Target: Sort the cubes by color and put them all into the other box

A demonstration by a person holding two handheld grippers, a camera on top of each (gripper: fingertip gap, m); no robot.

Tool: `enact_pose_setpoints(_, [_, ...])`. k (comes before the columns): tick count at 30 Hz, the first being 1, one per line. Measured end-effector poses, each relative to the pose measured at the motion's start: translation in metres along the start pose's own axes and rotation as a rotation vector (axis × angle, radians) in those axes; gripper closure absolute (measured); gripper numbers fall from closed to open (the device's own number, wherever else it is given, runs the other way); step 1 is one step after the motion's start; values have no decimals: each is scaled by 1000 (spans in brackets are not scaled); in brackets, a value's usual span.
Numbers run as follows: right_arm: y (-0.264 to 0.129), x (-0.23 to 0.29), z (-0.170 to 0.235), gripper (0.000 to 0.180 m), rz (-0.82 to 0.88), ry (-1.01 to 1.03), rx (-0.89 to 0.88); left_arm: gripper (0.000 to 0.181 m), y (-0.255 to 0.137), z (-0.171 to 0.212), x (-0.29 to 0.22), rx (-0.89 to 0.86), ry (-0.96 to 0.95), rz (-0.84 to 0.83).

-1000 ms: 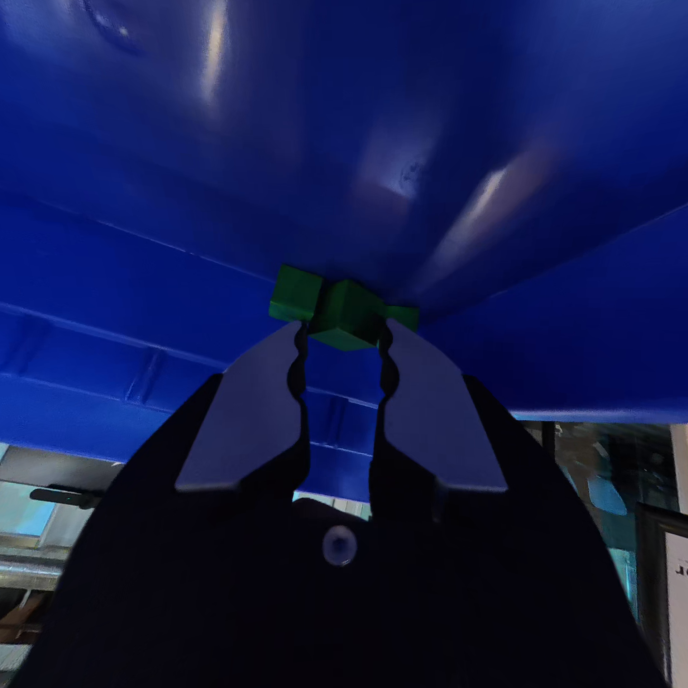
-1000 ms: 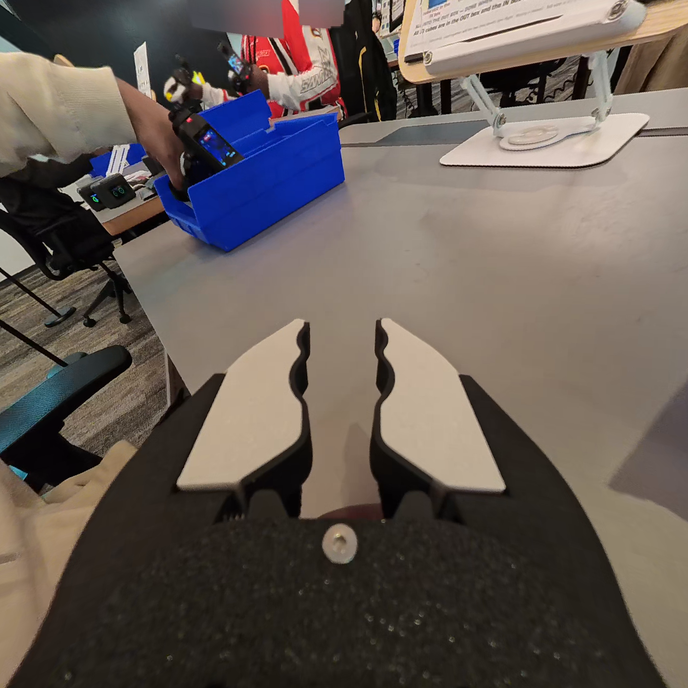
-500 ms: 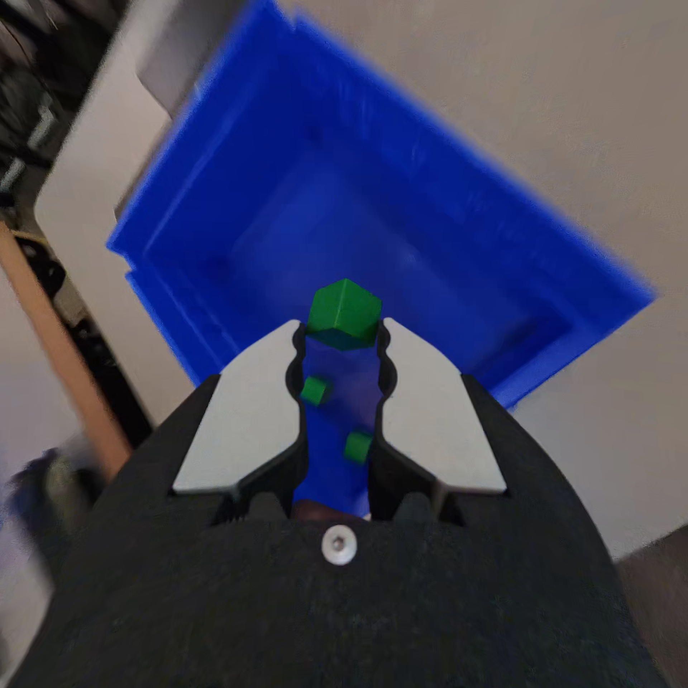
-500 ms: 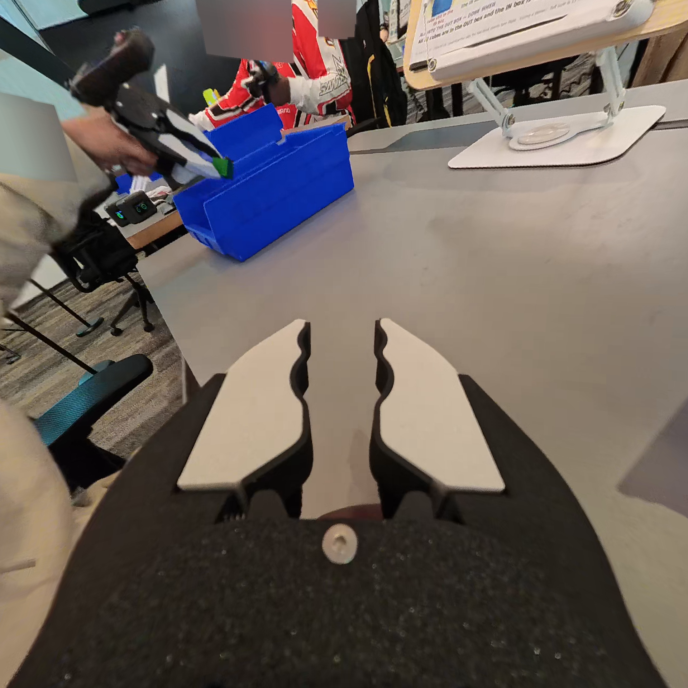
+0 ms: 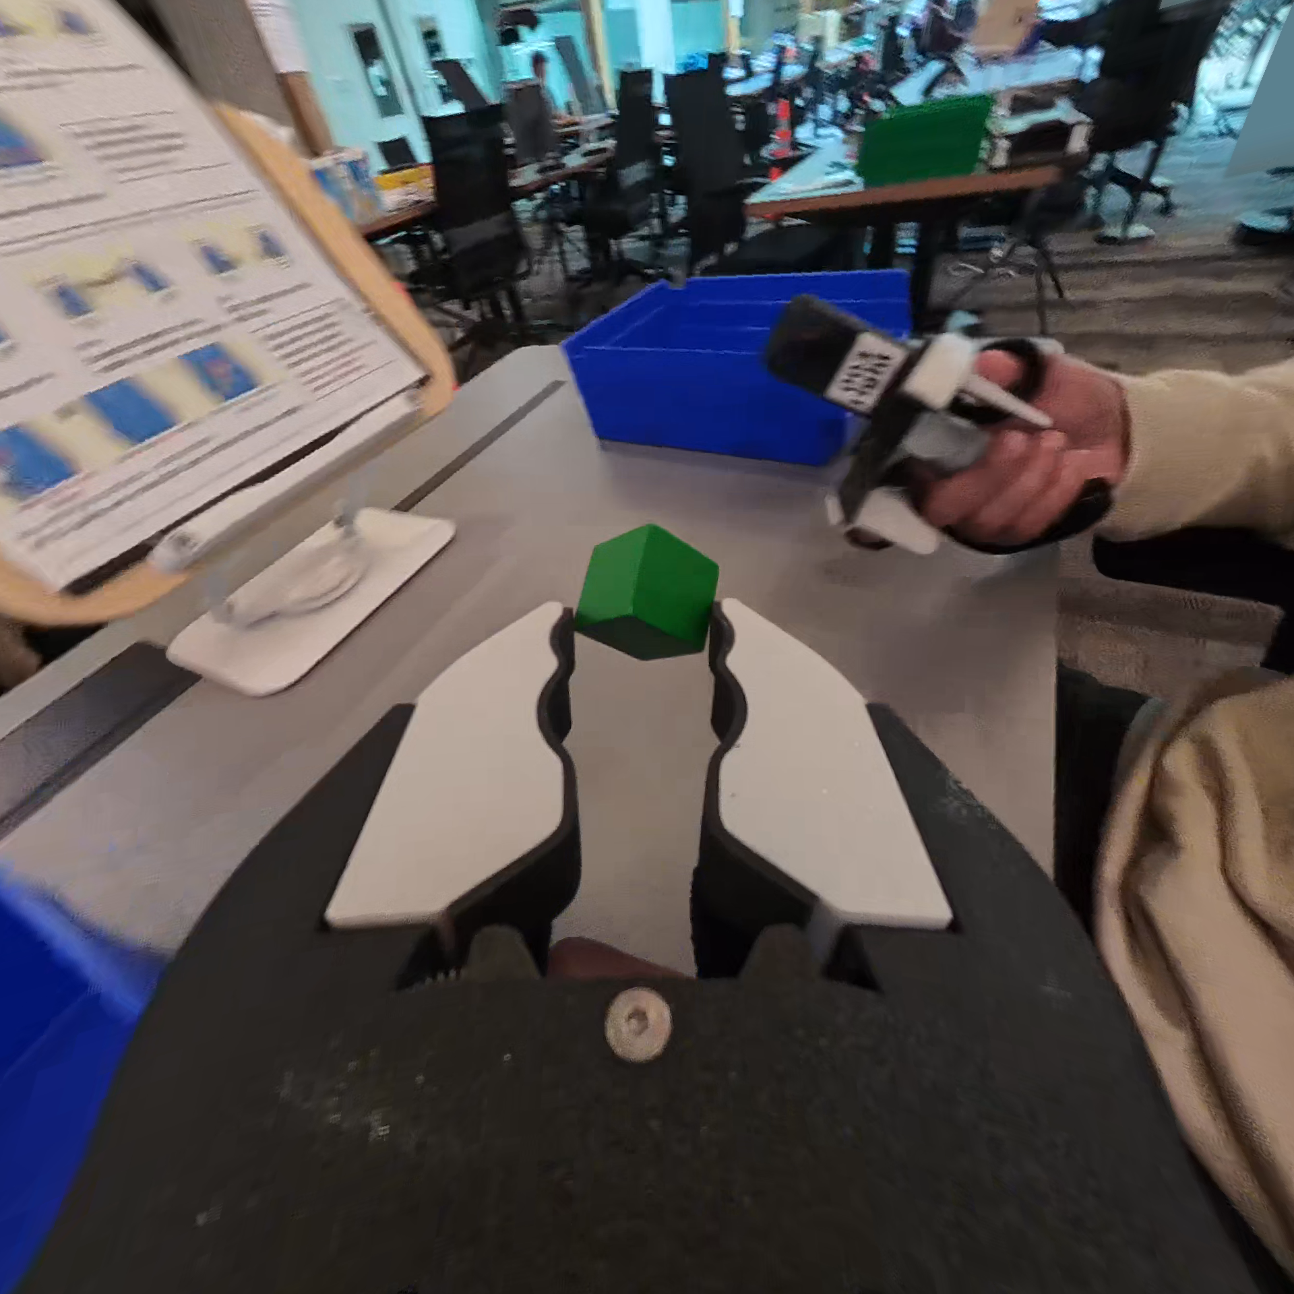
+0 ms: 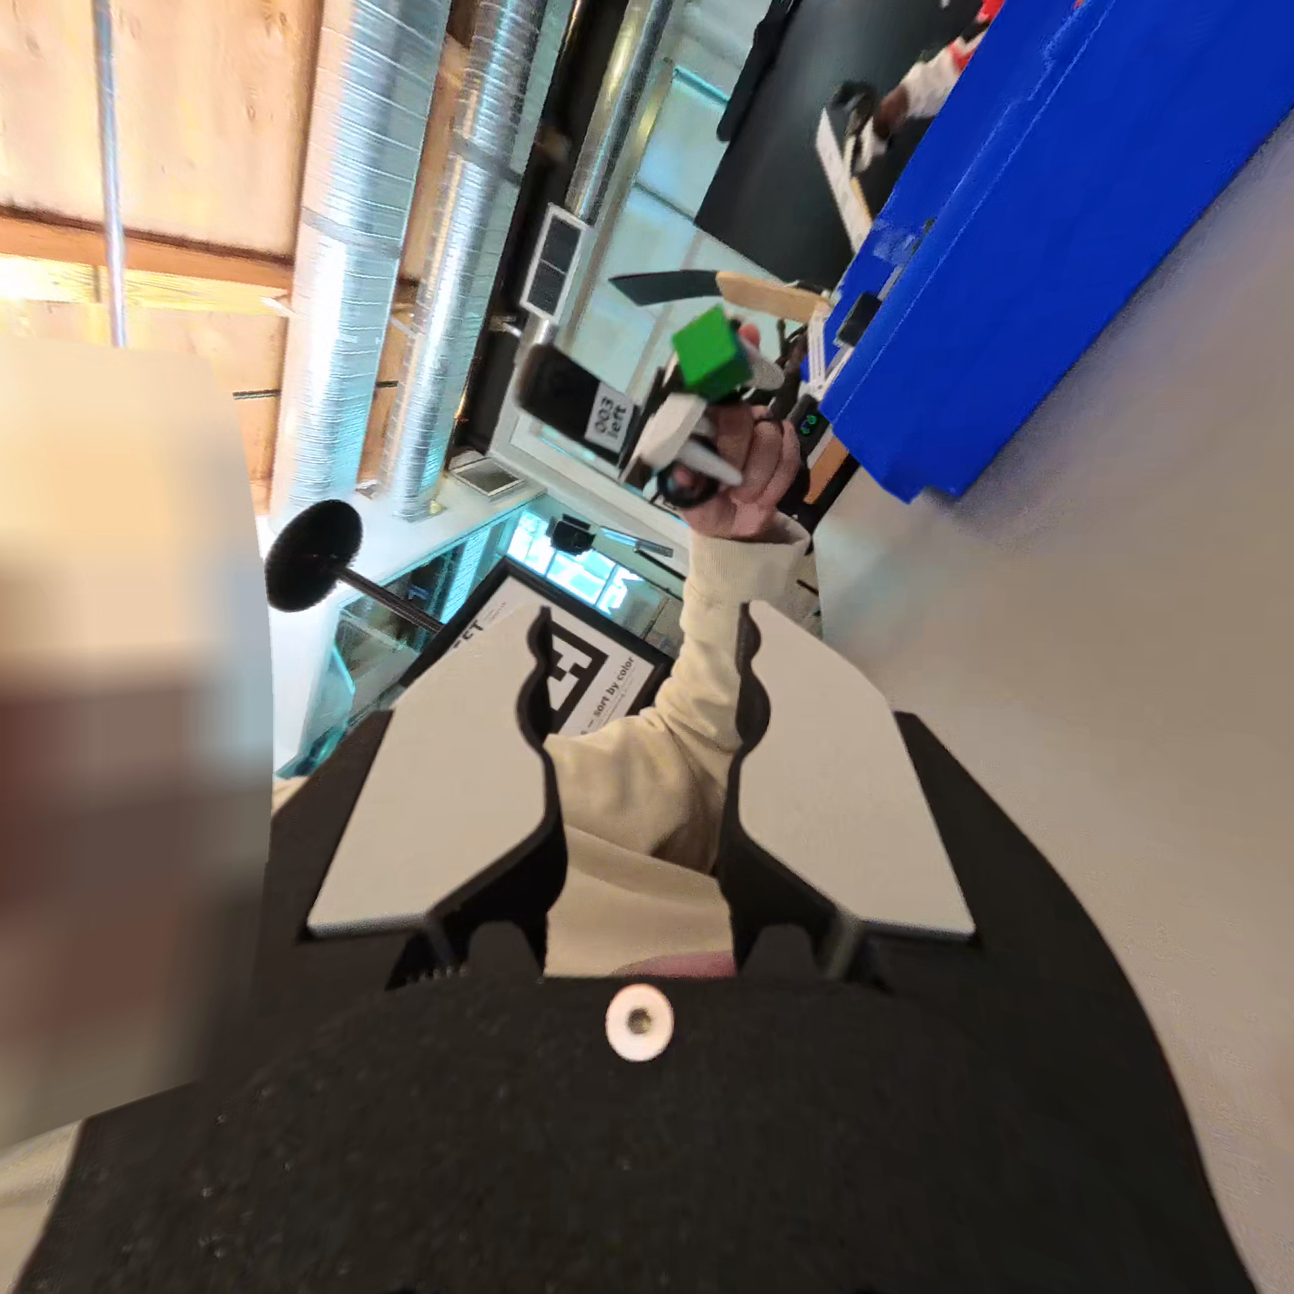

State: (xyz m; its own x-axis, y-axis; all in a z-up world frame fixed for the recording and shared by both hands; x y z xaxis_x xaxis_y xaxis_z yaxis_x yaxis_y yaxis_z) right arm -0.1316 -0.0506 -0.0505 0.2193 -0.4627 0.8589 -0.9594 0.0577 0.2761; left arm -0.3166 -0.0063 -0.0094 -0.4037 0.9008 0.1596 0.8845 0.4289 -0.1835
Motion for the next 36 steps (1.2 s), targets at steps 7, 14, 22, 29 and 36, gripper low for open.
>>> enact_pose_setpoints(7, [33,-21,-4,119,186,-261,37,144,77,17,-65,166,175,104])
enact_pose_setpoints(14, [17,-39,8,152,390,-435,79,149,93,29,-94,163,151,115])
enact_pose_setpoints(22, [-42,5,1,152,555,-670,-38,136,59,38,-122,68,21,-117])
enact_pose_setpoints(29, [-164,76,-81,152,1025,-950,-265,138,56,58,-134,135,136,-199])
enact_pose_setpoints(36, [-317,9,-183,151,1717,-559,142,140,57,61,-130,118,-96,-87])
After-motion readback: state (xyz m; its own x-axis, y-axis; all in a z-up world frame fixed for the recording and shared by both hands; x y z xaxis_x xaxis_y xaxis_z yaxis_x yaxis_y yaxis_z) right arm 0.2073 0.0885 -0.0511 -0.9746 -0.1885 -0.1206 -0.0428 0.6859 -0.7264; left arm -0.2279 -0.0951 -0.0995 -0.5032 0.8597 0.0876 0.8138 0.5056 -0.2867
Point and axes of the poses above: each gripper's, where its closed fingertips meet, y out along the fingers, z out of its underside, x = y × z across the jaws, the point moved 3 cm from there along -y, back along the fingers, and after that the axes turned 2 degrees about -x, right-handed, at the moved point
